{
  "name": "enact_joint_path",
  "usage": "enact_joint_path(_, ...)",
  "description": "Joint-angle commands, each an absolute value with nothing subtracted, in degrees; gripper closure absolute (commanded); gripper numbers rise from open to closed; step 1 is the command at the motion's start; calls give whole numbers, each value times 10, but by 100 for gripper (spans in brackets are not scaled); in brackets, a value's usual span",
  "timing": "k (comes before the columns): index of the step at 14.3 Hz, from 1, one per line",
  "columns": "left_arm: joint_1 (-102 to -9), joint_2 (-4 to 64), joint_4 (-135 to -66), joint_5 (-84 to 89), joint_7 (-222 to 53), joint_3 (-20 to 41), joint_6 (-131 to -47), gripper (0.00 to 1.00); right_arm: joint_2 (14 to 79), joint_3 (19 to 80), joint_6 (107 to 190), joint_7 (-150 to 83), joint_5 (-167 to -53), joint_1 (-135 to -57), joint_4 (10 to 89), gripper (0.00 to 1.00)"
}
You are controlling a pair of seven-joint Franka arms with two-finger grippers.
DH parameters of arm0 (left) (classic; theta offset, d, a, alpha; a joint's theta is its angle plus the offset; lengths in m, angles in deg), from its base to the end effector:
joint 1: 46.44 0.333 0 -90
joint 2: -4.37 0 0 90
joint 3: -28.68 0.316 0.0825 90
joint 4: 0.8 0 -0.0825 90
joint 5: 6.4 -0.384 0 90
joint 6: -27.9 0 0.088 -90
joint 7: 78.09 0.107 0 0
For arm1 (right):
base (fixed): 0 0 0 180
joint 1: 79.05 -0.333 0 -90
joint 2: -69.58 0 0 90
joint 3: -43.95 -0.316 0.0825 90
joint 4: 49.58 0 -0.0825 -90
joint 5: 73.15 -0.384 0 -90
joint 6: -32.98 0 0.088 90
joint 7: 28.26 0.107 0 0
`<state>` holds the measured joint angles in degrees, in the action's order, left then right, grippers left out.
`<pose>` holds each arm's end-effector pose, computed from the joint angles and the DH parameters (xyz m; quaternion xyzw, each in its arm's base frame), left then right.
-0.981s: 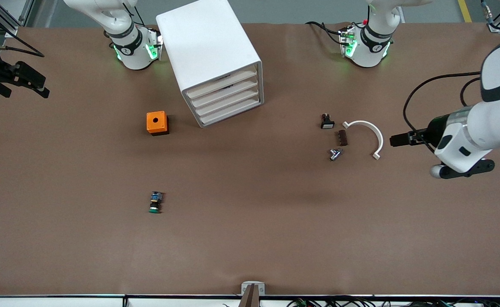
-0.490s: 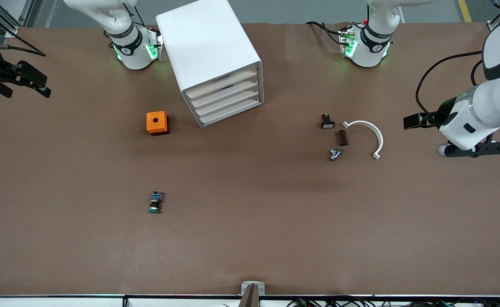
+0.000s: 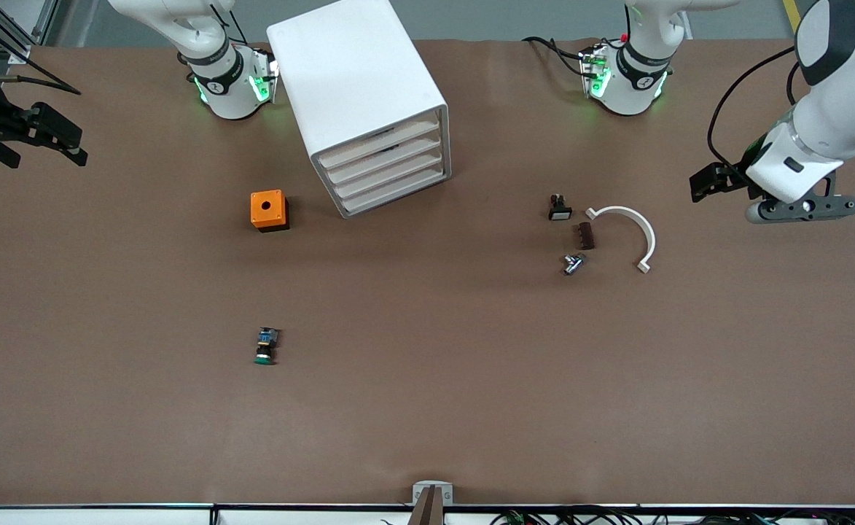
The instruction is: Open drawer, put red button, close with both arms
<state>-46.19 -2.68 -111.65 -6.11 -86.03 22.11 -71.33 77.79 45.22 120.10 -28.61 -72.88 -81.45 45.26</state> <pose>0.5116 -0.0595 0.5311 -0.9991 -0.0153 0.0394 0.0095 0.5039 0.0085 0.6562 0.9999 0.0129 0.0043 0.0007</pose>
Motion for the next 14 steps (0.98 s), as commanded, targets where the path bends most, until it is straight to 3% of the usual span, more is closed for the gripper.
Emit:
enact_joint_path(1,-459,-44,-1116,-71,-850,224,-741,1,792,454,1203,-286,-740,-814,462,0)
enact_joint_path(10,-454,45,-939,-72,-812,224,-705,1,792,458,1196,-286,-747,-810,463,0)
enact_joint_path(14,-456,45,-935,-72,-812,223,-693,0,793,459,1193,-284,-747,-809,464,0)
